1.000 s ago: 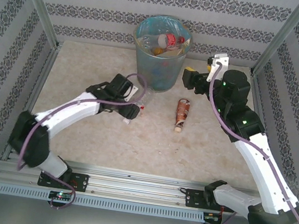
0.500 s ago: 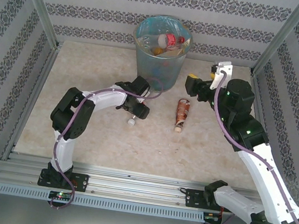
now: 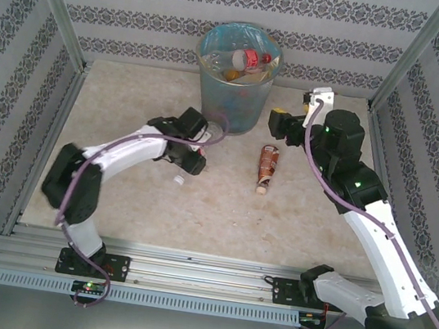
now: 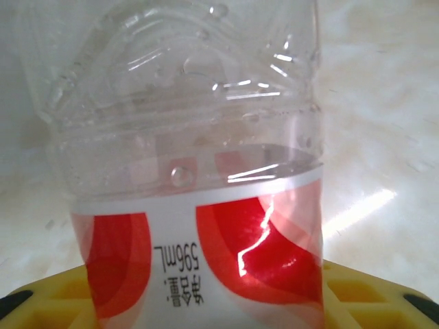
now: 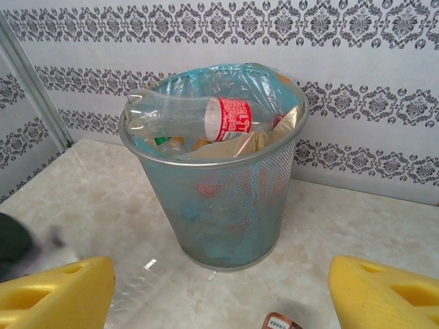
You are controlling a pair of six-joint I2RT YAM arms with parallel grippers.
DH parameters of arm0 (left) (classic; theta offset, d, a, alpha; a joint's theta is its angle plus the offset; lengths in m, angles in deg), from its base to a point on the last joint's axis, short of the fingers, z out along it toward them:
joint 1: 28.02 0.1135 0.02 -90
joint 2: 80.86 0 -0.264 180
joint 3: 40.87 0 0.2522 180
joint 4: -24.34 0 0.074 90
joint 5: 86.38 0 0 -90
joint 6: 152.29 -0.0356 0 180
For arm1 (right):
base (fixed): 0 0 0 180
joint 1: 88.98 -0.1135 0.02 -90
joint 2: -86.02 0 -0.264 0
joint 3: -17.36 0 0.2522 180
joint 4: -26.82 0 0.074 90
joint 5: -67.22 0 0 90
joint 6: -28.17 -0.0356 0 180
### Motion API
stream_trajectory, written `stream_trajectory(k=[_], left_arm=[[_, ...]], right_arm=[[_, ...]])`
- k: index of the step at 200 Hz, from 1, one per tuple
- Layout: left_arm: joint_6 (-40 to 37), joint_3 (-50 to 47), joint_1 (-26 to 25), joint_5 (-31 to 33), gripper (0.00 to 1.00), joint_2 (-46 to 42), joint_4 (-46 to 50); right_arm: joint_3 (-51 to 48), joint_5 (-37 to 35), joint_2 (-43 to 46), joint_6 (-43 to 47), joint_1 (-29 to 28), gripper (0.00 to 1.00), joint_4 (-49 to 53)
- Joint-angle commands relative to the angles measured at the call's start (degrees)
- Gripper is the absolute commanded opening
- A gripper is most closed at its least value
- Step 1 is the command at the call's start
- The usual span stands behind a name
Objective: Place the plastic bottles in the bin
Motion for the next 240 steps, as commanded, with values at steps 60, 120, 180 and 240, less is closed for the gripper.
stream_trajectory(k=[60,120,180,240], left_arm=[[-18.83,25.13,1.03,5.25,0.43,-13.08,12.53],[-34.09,74.61,6.79,11.16,0.41,19.63,17.12],[-33.63,82.79,12.12,3.0,0.41,30.9,1.39],[-29.97,83.93,13.83,-4.25,0.41,38.11,-12.36]], right_arm=[[6.73,3.58,-5.86,-1.09,-0.01,0.8,-3.43],[6.45,9.11,-5.46,-3.41,-0.37,0.8,-1.17],[1.96,12.64,-1.62,-5.91,-0.68,0.79,1.33],[-2.23,13.11,-0.6,-8.97,-2.42,0.77,0.03]])
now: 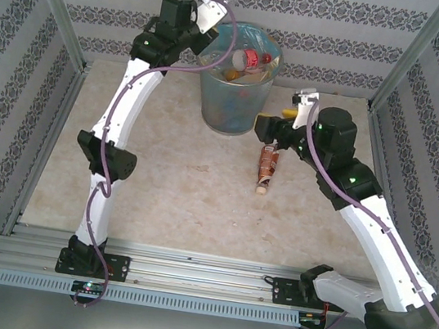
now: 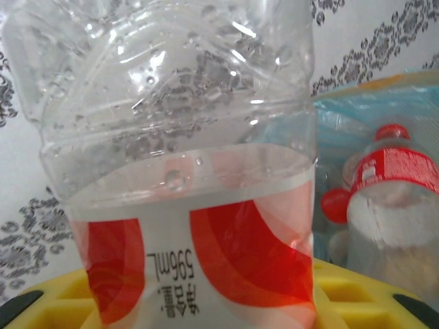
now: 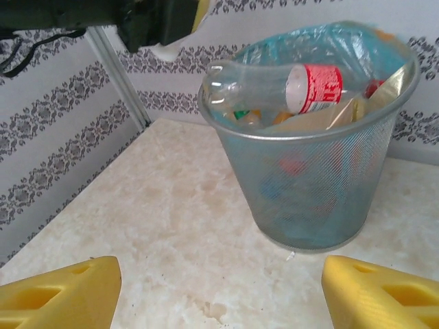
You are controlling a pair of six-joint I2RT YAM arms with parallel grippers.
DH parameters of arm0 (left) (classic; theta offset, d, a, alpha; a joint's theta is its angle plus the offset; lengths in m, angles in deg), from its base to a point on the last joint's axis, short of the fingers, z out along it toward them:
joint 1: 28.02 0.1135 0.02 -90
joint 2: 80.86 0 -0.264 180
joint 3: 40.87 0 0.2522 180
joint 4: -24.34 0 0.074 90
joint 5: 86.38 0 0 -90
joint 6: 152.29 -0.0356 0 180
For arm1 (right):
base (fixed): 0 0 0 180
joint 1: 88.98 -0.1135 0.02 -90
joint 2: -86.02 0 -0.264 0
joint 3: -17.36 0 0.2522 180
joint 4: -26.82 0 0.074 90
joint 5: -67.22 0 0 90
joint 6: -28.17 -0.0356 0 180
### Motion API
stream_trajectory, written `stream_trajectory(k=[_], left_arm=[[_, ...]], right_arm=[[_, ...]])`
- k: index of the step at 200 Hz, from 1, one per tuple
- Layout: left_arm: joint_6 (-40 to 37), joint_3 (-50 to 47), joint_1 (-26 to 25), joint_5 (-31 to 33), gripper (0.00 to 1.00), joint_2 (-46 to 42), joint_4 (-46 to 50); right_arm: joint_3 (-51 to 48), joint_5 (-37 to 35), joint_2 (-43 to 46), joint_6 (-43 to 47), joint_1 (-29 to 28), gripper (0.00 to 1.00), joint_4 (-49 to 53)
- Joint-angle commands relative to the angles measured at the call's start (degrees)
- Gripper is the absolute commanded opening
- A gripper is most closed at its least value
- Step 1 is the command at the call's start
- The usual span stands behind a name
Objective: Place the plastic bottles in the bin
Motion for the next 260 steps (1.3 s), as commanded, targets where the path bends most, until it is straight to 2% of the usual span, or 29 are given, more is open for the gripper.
stream_trajectory(k=[1,45,66,76,104,123,190,221,260], left_arm=[[2.54,1.21,0.75,-7.67,0.41,2.6,-9.47],[4.47,1.46,0.81,-8.98,0.42,6.31,-11.56],[4.17,1.44,0.83,-8.2,0.46,7.61,-10.94],[4.03,1.44,0.82,-7.93,0.51,7.94,-10.16],[4.95,1.35,0.78,-7.4,0.75,7.88,-9.46],[5.7,1.33,0.81,-7.25,0.81,7.22,-9.91],[7.44,1.09,0.79,-8.31,0.83,5.26,-10.43],[9.32,0.38,0.81,-7.86,0.79,5.49,-11.43],[17.27,0.13,0.79,-8.97,0.74,1.73,-8.95]], right_arm=[[-1.72,0.83,0.75,-2.16,-1.07,0.77,-0.65],[-2.9,0.76,0.1,-3.54,-2.57,0.75,-0.78],[-2.97,0.9,-0.34,-3.82,-3.12,0.75,-0.73],[-3.14,0.85,-0.48,-3.99,-3.37,0.75,-0.82],[-3.23,1.01,-1.31,-4.61,-3.99,0.75,-1.16],[-2.93,1.03,-1.92,-4.89,-4.42,0.74,-1.17],[-2.61,-0.24,-2.17,-4.58,-4.97,0.74,-0.94],[-2.65,-2.05,-1.89,-3.46,-4.97,0.74,-0.91],[2.81,-3.82,-6.15,-1.57,-2.96,0.71,0.43]])
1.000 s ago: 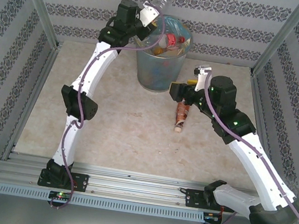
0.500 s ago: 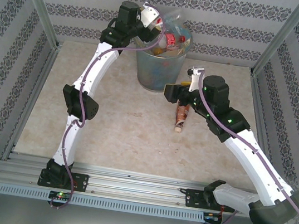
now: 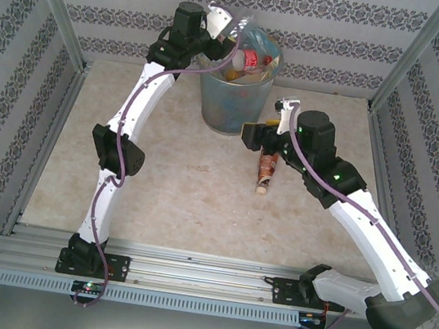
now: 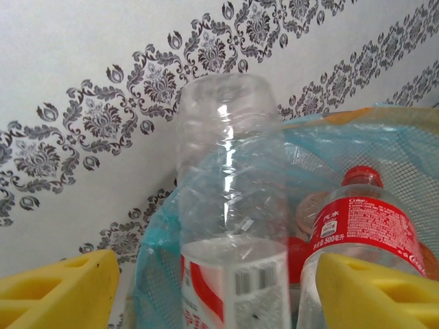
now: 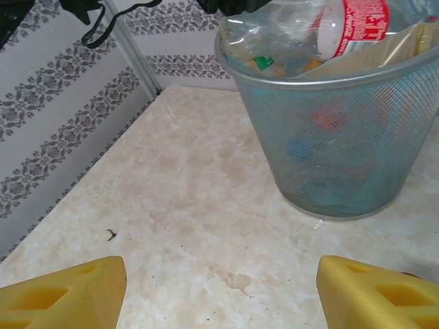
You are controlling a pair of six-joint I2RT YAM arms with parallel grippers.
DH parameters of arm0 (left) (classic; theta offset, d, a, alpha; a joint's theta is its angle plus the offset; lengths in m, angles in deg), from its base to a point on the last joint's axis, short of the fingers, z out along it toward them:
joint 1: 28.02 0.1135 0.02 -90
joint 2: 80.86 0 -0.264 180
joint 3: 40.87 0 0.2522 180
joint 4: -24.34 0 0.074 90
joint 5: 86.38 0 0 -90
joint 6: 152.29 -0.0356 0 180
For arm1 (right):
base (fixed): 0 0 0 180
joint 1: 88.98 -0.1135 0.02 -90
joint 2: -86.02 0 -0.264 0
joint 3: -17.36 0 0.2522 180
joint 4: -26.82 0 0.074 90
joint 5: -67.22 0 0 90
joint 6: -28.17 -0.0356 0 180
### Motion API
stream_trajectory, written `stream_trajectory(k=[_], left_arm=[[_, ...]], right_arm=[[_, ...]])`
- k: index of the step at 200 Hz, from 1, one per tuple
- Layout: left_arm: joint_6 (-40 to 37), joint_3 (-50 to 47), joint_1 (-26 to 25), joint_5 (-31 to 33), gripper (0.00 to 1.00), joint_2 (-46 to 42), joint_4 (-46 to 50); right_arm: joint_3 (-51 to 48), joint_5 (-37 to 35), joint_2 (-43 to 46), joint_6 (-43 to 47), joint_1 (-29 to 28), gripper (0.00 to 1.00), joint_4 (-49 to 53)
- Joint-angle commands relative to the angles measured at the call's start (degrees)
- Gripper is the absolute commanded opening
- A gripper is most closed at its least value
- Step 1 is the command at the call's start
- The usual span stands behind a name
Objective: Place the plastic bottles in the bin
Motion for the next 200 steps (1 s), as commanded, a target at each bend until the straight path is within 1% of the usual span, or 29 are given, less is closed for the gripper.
stream_trajectory(k=[1,20,32,55,76,87,99,110,118,123,131,141,154,164,172,185,200], left_arm=[[6.97,0.15,0.68,-1.72,0.74,-5.6,-0.39],[10.94,-0.12,0.69,-4.33,0.74,-9.19,2.0],[13.67,-1.11,0.54,-5.24,0.74,-11.59,3.1],[17.86,-6.04,0.6,-8.58,0.76,-16.75,3.32],[21.1,-12.69,0.58,-9.58,0.76,-21.46,3.77],[21.9,-16.88,0.6,-9.92,0.76,-23.98,3.49],[22.49,-21.78,0.51,-9.25,0.76,-26.58,2.69],[23.4,-25.7,0.47,-8.01,0.76,-28.83,2.21],[23.98,-28.48,0.53,-7.16,0.76,-30.32,1.9],[24.52,-30.46,0.5,-6.89,0.76,-31.4,1.38],[25.56,-34.27,0.53,-6.54,0.76,-33.42,-0.31],[26.8,-40.3,0.53,-7.15,0.76,-36.47,-4.37],[28.57,-49.04,0.37,-7.63,0.75,-40.91,-11.02],[29.21,-55.48,0.25,-8.53,0.75,-44.12,-16.02],[29.22,-59.27,0.11,-9.3,0.75,-46.33,-18.19],[28.89,-63.07,0.0,-9.84,0.75,-49.15,-18.26],[27.24,-66.56,-0.17,-10.26,0.75,-52.15,-17.11]], right_arm=[[4.87,-1.85,-3.35,1.39,1.37,0.71,0.09],[9.04,-1.57,-7.5,0.35,3.18,0.68,-2.16],[14.18,-1.32,-12.06,0.46,4.21,0.65,-3.63],[29.84,-0.58,-24.48,1.97,5.42,0.62,-2.84],[44.39,-0.61,-36.33,1.36,7.22,0.59,-2.46],[52.22,-0.44,-42.41,0.49,8.11,0.56,-1.14],[63.4,1.79,-49.51,-2.7,9.27,0.5,4.54],[73.4,4.75,-54.65,-5.24,9.93,0.48,11.44],[77.38,6.01,-56.84,-5.2,10.01,0.49,15.2],[78.54,5.62,-57.33,-4.79,9.99,0.5,17.34],[78.35,4.6,-56.89,-4.23,9.75,0.51,20.22],[75.53,3.99,-54.41,-3.57,9.66,0.52,22.11],[65.94,2.91,-48.16,-3.26,9.59,0.53,21.05],[57.26,1.24,-41.99,-2.97,9.55,0.53,17.8],[49.42,-0.38,-37.2,-2.74,9.53,0.54,15.03],[39.03,-2.82,-29.41,-2.03,9.53,0.55,11.55],[29.86,-5.59,-22.17,-1.51,9.49,0.57,10.18]])
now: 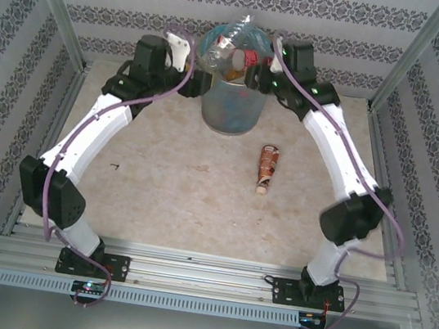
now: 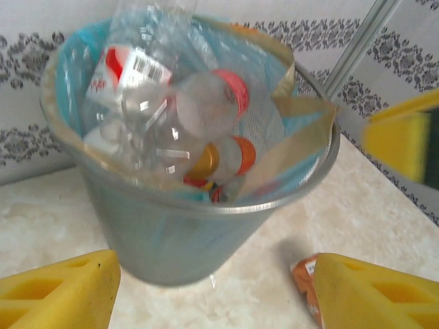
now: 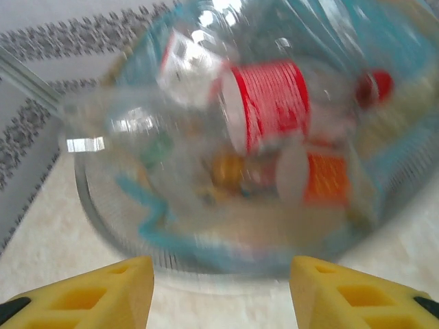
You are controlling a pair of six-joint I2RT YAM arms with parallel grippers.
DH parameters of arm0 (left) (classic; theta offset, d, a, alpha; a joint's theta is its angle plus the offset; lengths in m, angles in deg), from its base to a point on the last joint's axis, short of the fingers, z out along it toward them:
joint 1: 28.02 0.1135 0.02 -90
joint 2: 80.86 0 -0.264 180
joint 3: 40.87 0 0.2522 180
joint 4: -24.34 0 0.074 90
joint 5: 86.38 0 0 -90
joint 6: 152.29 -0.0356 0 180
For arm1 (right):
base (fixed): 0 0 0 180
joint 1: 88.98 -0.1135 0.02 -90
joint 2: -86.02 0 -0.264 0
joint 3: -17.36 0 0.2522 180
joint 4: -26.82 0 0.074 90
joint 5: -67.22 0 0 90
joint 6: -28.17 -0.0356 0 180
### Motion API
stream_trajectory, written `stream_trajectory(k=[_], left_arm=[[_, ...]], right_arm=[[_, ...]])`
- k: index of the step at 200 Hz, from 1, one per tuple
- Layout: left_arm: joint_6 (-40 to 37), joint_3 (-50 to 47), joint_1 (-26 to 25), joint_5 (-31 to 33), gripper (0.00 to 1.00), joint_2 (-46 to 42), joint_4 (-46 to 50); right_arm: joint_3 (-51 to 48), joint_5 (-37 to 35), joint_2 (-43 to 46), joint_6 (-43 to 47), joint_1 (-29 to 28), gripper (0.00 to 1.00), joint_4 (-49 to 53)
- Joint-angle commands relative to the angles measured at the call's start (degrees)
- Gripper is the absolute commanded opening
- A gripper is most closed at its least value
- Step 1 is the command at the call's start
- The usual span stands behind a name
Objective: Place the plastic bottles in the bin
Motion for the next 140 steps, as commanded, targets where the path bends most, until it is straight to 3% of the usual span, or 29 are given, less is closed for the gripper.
stream_trajectory(k=[1,32,65,103,140], left_arm=[[0.1,-3.46,-0.19,-1.89,0.75,-7.17,-7.27],[-5.58,-13.28,-0.58,-5.76,0.75,-14.2,-8.55],[-9.83,-23.85,-2.32,-12.88,0.76,-19.43,-11.73],[-14.69,-31.02,-5.84,-16.36,0.76,-19.95,-10.17],[-14.32,-35.96,-6.88,-15.85,0.77,-19.52,-14.26]], right_arm=[[-10.03,-5.38,12.74,0.94,-0.18,0.57,-5.18],[-26.66,-9.99,22.8,1.0,0.35,0.6,-5.07],[-40.67,-11.59,27.68,-1.17,0.81,0.62,-5.07],[-49.18,-9.86,24.03,-3.82,0.72,0.68,-9.25],[-50.49,-10.13,15.72,-4.62,1.11,0.74,-13.67]])
